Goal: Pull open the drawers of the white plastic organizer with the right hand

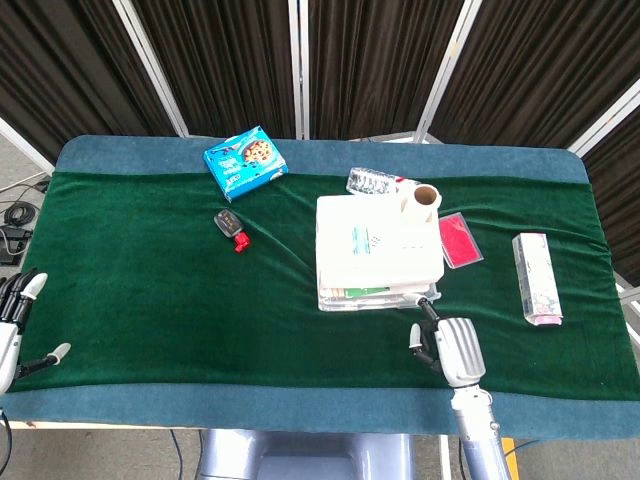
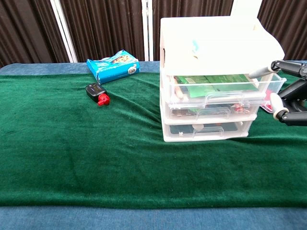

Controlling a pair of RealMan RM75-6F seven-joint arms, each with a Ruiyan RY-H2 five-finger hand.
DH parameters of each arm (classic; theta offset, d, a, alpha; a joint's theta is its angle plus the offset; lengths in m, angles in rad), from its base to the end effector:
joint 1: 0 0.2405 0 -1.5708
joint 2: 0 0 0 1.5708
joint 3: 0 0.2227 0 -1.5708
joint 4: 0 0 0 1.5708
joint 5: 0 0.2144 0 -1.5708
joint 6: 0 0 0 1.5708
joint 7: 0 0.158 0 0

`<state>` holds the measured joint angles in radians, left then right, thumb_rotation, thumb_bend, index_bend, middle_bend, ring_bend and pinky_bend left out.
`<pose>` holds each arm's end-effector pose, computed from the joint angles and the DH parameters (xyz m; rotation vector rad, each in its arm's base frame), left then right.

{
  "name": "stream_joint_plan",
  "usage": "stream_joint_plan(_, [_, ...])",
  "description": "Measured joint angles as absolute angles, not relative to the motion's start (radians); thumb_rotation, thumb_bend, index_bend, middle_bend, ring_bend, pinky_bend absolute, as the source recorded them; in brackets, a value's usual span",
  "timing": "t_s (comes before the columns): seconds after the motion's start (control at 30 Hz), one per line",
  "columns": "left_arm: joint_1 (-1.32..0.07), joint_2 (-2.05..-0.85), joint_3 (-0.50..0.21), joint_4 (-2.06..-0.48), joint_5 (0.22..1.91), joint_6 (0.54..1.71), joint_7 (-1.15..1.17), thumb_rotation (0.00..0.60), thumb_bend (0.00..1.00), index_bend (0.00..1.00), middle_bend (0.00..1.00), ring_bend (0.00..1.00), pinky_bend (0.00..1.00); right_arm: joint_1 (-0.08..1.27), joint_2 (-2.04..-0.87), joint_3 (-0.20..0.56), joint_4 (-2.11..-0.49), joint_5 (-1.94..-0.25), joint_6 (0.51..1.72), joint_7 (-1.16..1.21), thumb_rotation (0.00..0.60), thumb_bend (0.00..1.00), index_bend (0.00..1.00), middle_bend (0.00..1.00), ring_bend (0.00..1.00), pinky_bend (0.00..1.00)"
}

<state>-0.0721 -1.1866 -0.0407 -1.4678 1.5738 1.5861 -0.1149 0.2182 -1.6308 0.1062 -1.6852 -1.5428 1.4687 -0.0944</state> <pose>-0.2900 0.1878 0.1426 -1.3745 -0.8433 -1.0224 -0.1442 -0.2169 0.0173 1.3231 -1.1733 1.4159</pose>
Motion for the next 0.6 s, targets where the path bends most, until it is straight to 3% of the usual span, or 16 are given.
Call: stream_joint_plan(0.6, [-0.072,-1.182,-0.042,-1.469,1.572,1.587,-0.124,0.600,0.08,0.00,0.00,0.00,0.00,0.256,-1.645,0.124,-1.711,-1.503,1.408,-0.182,0.600,0.60,0.30,0.90,0.90,0.76])
